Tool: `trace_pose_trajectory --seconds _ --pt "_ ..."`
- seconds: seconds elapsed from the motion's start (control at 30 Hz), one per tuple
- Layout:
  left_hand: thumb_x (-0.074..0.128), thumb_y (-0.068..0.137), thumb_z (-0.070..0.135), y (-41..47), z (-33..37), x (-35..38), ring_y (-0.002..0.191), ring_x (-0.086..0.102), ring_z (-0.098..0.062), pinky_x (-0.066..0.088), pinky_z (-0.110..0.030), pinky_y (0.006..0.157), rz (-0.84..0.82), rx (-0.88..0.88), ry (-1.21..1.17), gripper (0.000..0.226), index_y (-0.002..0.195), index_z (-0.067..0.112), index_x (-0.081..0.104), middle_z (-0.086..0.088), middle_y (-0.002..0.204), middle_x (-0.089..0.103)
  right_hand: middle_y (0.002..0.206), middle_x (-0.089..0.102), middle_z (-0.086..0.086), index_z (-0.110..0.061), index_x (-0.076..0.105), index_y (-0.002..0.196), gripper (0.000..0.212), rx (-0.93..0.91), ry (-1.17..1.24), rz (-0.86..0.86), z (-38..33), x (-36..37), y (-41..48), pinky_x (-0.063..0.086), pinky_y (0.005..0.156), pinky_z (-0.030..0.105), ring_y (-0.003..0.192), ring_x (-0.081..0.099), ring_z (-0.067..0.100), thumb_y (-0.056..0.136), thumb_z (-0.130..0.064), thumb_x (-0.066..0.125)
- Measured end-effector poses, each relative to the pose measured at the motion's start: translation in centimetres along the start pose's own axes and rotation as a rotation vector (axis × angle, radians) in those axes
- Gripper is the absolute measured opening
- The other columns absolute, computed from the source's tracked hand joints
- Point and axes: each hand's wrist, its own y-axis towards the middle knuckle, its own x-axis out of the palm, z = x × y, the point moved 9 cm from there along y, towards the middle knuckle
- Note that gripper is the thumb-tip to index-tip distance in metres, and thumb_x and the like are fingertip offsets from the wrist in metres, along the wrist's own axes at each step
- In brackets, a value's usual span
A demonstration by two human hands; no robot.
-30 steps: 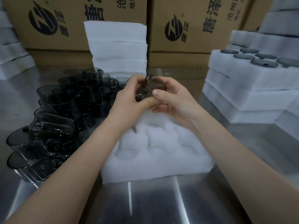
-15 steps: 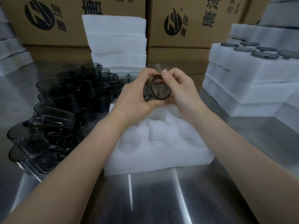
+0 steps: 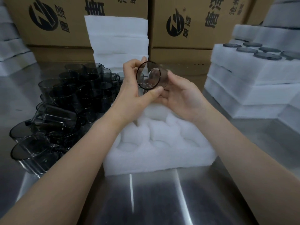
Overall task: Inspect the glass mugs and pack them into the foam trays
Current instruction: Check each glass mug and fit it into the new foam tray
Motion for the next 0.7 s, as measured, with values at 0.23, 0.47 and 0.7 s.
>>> trace_pose_trajectory --seconds 0.23,0.47,0.7 --pt "0.077 0.064 0.029 -0.2 -0.6 -1.0 0.112 0.055 -0.007 0.044 -0.021 0.098 0.079 -0.088 0.136 0.076 0.134 0.019 0.048 0.006 0.120 0.053 0.114 0.057 0.019 0.001 0.054 0.124 0.040 -0.124 -0.073 0.035 -1.2 0.0 -0.3 0.045 0.082 0.043 0.101 0.053 0.032 0.086 -0.009 0.063" --pt "0.089 0.061 0.025 -0.1 -0.5 0.0 0.094 0.058 0.002 0.046 -0.012 0.083 -0.015 -0.060 0.238 0.053 0.102 0.033 0.058 0.018 0.098 0.063 0.073 0.059 0.006 -0.012 0.050 0.081 0.029 -0.207 -0.322 0.175 -1.6 -0.1 -0.9 0.039 0.040 0.027 0.057 0.055 0.019 0.078 -0.018 0.077" --pt "0.089 0.063 0.028 -0.1 -0.5 -0.1 0.097 0.061 0.001 0.046 -0.017 0.090 -0.003 -0.076 0.193 0.059 0.115 0.020 0.063 0.012 0.105 0.067 0.074 0.056 0.014 -0.013 0.050 0.069 0.030 -0.134 -0.115 0.215 -1.2 -1.0 -0.4 0.037 0.036 0.025 0.051 0.049 0.024 0.096 -0.022 0.059"
